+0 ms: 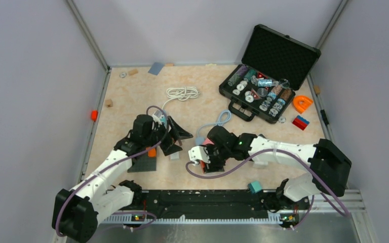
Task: Insert the plug
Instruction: Insert the plug into the socket.
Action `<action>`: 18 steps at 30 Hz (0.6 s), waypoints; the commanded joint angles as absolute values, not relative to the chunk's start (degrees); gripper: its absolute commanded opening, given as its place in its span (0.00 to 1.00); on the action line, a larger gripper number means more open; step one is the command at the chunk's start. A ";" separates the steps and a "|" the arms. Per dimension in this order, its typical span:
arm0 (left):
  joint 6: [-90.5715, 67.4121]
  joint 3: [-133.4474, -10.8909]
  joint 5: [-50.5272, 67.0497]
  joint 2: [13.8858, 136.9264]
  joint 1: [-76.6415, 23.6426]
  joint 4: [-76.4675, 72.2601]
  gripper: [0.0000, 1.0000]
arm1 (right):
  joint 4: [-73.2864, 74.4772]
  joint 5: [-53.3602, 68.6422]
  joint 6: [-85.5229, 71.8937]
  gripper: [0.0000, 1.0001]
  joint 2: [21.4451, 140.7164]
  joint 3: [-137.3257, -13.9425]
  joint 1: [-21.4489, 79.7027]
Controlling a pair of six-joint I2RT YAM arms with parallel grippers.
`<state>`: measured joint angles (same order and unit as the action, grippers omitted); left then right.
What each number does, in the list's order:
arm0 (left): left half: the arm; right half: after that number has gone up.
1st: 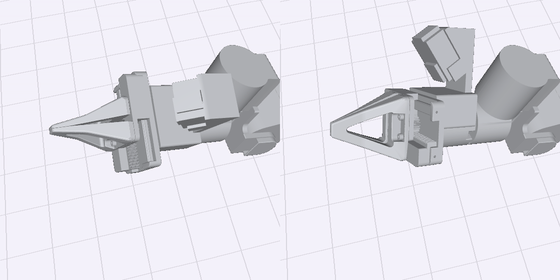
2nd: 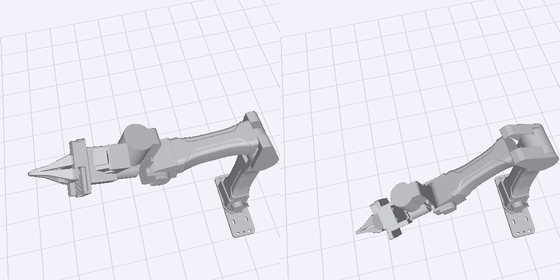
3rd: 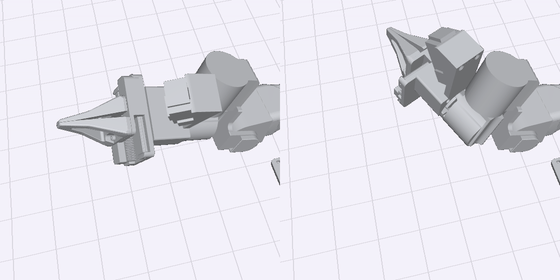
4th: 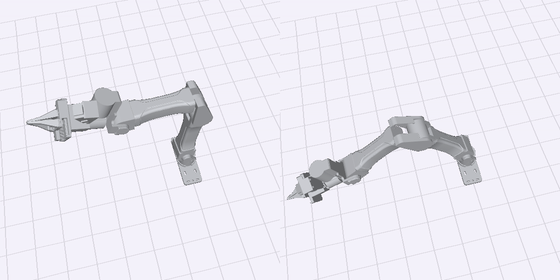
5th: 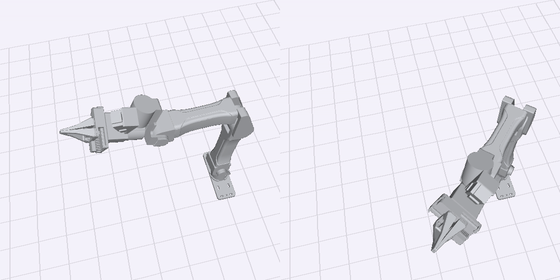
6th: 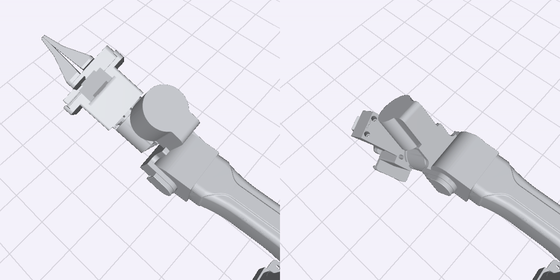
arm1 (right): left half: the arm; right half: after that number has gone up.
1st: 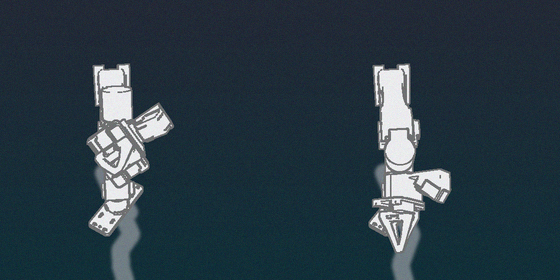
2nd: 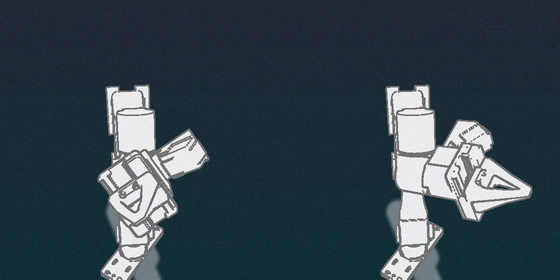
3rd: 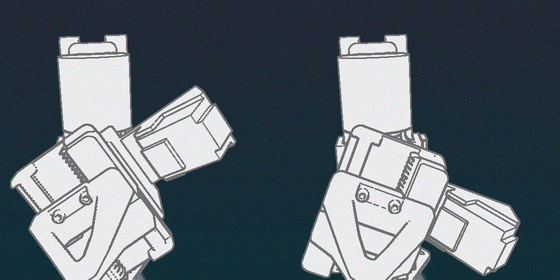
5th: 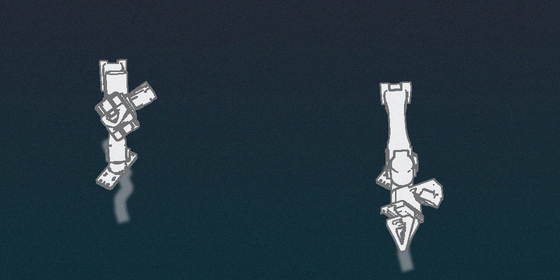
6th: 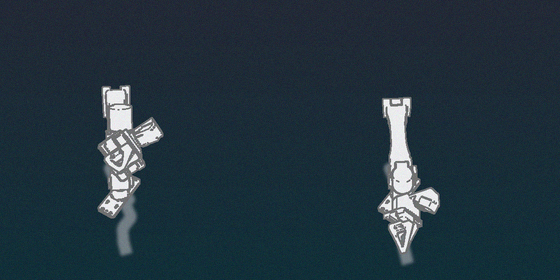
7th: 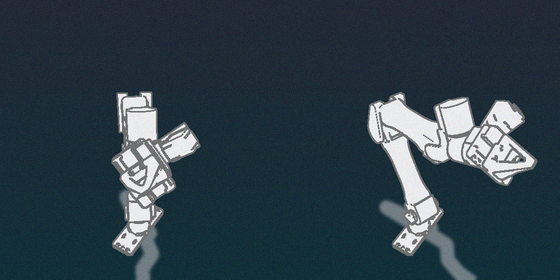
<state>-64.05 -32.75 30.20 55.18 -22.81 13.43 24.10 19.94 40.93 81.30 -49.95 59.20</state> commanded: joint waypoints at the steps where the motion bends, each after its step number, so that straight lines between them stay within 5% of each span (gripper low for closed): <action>1: -64.16 -32.18 32.36 56.06 -22.66 10.65 0.99 | 27.21 14.36 43.08 0.00 84.68 -49.18 58.93; 18: -63.72 -31.64 33.95 57.88 -25.08 10.37 0.99 | 22.17 9.15 34.76 0.00 87.20 -43.23 60.40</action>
